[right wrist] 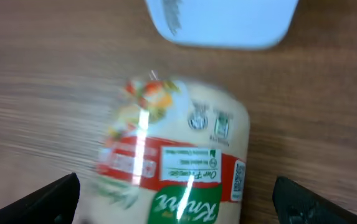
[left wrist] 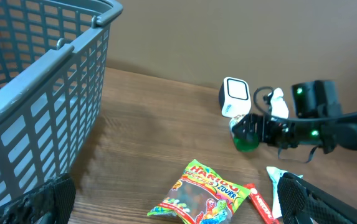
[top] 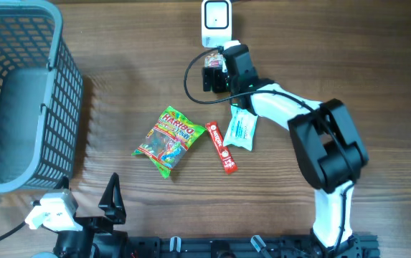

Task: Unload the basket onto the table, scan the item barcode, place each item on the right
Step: 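Hold the bottle label in front of the scanner with the right gripper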

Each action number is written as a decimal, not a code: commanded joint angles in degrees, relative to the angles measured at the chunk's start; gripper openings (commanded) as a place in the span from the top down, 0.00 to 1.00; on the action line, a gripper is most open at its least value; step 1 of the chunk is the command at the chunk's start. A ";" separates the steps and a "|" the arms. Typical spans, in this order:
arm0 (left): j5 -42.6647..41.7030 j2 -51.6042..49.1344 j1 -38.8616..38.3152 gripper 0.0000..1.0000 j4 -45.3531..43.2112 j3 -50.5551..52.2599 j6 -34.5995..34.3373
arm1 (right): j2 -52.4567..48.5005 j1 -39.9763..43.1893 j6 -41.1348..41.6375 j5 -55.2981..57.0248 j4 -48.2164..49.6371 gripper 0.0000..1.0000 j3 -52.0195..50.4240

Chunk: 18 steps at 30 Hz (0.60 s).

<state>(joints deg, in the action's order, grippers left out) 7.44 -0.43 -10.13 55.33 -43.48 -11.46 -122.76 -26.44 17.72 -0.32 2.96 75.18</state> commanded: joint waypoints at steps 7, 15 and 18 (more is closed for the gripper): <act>-0.46 0.04 -0.37 0.00 -0.15 0.15 0.52 | -2.56 -0.39 1.95 7.02 3.67 0.09 0.98; -0.46 0.04 -0.37 0.00 -0.15 0.15 0.52 | -1.60 0.61 3.41 1.60 -7.21 0.32 7.34; -0.46 0.04 -0.37 0.00 -0.15 0.15 0.52 | -1.40 1.07 3.41 -3.13 -18.93 0.38 14.67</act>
<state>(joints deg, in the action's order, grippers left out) 7.44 -0.43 -10.13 55.35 -43.46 -11.46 -124.31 -25.98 20.82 2.07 -9.47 82.28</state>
